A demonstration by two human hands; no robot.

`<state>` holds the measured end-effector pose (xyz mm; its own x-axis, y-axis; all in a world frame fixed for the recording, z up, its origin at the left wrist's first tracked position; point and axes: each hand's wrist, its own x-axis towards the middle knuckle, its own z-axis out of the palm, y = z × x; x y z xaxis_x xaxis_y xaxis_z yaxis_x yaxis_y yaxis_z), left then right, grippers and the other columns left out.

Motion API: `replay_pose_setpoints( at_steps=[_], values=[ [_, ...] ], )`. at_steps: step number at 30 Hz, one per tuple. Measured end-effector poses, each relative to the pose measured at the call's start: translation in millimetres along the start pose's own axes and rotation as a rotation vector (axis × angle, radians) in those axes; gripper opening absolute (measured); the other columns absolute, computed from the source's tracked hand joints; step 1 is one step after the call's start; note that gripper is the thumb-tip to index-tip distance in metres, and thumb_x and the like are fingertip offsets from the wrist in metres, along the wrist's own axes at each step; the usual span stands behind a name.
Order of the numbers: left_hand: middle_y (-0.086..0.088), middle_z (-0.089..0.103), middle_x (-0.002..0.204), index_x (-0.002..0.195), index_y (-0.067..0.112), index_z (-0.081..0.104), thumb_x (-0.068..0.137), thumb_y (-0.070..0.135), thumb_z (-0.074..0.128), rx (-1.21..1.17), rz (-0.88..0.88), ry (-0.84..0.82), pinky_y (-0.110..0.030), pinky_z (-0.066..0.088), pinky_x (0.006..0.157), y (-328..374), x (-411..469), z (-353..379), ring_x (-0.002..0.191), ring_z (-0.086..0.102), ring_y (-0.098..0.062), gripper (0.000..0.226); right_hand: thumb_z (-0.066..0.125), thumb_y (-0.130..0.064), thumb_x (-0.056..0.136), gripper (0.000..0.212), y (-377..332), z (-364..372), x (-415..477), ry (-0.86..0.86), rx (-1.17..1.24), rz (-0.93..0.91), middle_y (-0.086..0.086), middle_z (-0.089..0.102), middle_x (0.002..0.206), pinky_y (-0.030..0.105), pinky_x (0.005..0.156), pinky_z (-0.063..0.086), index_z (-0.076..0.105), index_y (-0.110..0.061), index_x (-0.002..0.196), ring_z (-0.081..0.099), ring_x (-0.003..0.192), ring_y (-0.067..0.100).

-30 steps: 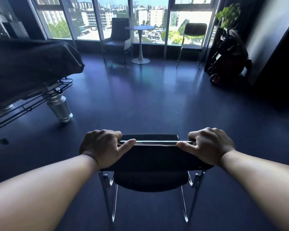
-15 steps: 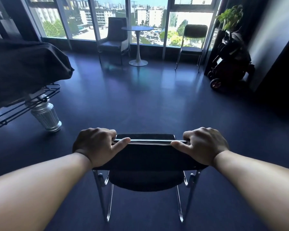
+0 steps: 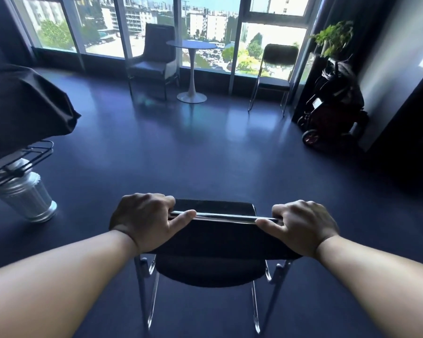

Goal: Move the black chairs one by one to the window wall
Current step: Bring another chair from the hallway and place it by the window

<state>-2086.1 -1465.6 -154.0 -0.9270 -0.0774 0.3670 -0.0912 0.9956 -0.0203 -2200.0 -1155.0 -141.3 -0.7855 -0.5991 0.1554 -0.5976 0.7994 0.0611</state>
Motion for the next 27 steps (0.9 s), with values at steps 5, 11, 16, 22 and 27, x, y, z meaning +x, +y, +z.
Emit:
replay_pose_setpoints(
  at_steps=[5, 11, 16, 22, 27],
  values=[
    [0.007, 0.054, 0.063, 0.064, 0.020, 0.041, 0.076, 0.085, 0.008, -0.016, 0.031, 0.009, -0.030, 0.030, 0.059, -16, 49, 19, 0.063, 0.049, -0.020, 0.074, 0.005, -0.092, 0.061, 0.079, 11, 7, 46, -0.009, -0.008, 0.026, -0.002, 0.067, 0.080, 0.033, 0.065, 0.032, 0.043, -0.024, 0.065, 0.062, 0.084, 0.026],
    [0.006, 0.056, 0.064, 0.066, 0.019, 0.044, 0.075, 0.085, 0.006, -0.006, 0.043, 0.011, -0.030, 0.034, 0.061, -27, 102, 42, 0.069, 0.060, -0.022, 0.077, 0.005, -0.091, 0.063, 0.079, 32, 20, 97, 0.005, 0.002, 0.020, -0.002, 0.067, 0.079, 0.034, 0.065, 0.033, 0.045, -0.023, 0.066, 0.061, 0.082, 0.026],
    [0.006, 0.053, 0.062, 0.064, 0.019, 0.042, 0.075, 0.085, 0.006, -0.018, 0.042, 0.003, -0.030, 0.040, 0.061, -35, 156, 63, 0.067, 0.057, -0.022, 0.076, 0.007, -0.092, 0.062, 0.082, 57, 31, 148, 0.020, 0.008, 0.031, -0.004, 0.062, 0.072, 0.034, 0.065, 0.033, 0.048, -0.021, 0.069, 0.051, 0.073, 0.025],
    [0.007, 0.053, 0.062, 0.065, 0.018, 0.042, 0.074, 0.085, 0.005, 0.008, 0.021, 0.001, -0.031, 0.033, 0.060, -44, 237, 97, 0.066, 0.053, -0.021, 0.077, 0.005, -0.093, 0.062, 0.087, 97, 47, 234, 0.029, 0.008, 0.019, -0.004, 0.066, 0.076, 0.034, 0.066, 0.034, 0.053, -0.022, 0.073, 0.060, 0.079, 0.026],
    [0.007, 0.050, 0.059, 0.062, 0.021, 0.038, 0.076, 0.084, 0.009, -0.002, 0.007, -0.017, -0.031, 0.031, 0.059, -53, 307, 122, 0.062, 0.048, -0.021, 0.071, 0.007, -0.094, 0.063, 0.081, 130, 59, 301, 0.017, 0.045, 0.015, -0.003, 0.065, 0.076, 0.033, 0.067, 0.036, 0.049, -0.025, 0.068, 0.056, 0.076, 0.024]
  ],
)
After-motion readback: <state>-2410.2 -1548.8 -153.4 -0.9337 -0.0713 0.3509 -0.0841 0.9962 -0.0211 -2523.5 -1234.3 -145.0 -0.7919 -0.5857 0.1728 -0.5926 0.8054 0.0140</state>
